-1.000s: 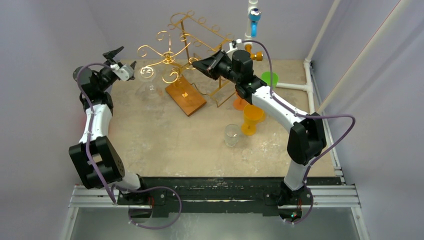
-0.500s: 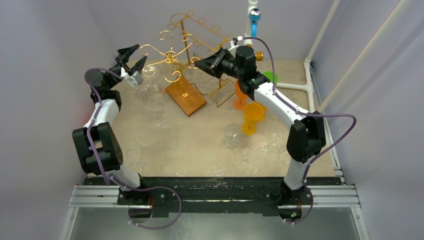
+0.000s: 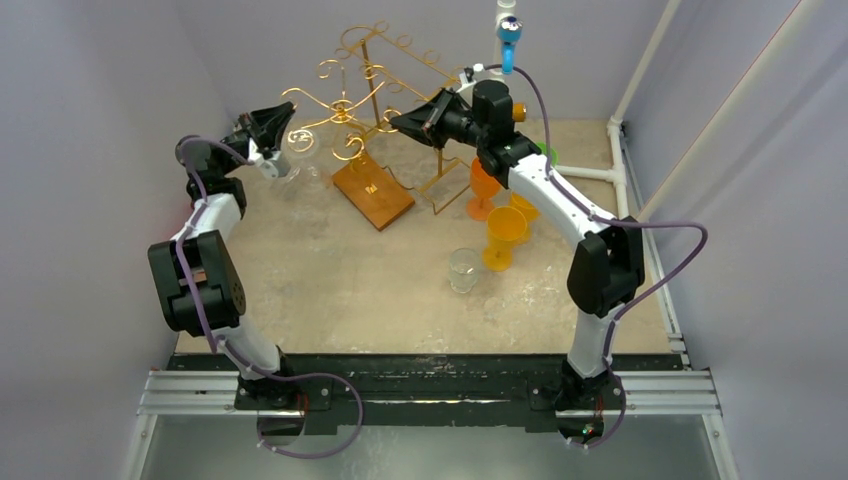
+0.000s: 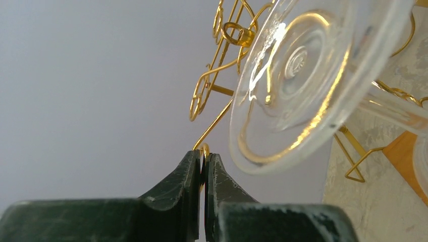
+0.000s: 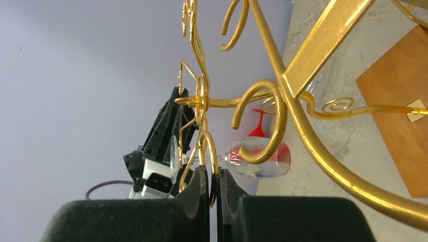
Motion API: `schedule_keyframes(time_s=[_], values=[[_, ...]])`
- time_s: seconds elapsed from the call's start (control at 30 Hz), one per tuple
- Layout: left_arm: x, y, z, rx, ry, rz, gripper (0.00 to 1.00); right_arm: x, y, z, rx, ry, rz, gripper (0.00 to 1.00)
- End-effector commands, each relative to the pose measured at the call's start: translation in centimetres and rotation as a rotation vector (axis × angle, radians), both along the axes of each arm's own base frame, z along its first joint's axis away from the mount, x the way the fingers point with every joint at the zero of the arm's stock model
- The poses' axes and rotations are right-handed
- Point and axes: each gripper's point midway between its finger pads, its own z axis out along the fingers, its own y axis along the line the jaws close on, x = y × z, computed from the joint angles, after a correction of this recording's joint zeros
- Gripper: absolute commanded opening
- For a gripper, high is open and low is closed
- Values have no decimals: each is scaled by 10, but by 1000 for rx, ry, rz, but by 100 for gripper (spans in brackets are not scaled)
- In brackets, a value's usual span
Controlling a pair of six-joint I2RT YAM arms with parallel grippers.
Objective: Place the wine glass upside down on the wine glass rack
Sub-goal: Adjust the wine rack at the center of the board.
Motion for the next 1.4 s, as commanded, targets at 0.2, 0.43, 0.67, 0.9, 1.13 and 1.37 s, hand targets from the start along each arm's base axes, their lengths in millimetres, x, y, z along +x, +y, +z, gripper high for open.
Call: schedule_keyframes(time_s=[0.2,0.43,0.67,0.9,1.13,1.37], values=[[-67,-20,81,-6,-203,-129,0,-2,-14,2,-103,-56,30,0],[-107,-37,104,-16,-79,-235,0,-10,-18,-3,-96,-34,44,0],[-115,-34,105,-24,-79,-218,0,-13,-20,-7,-84,-9,43,0],[-122,-33,116,-64,-74,-216,0,-21,-24,-10,-70,11,42,0],[-143,-40,121,-78,-37,-228,0,-33,-24,1,-24,28,71,0],[-151,-39,114,-96,12,-223,0,-35,-24,18,22,16,69,0]])
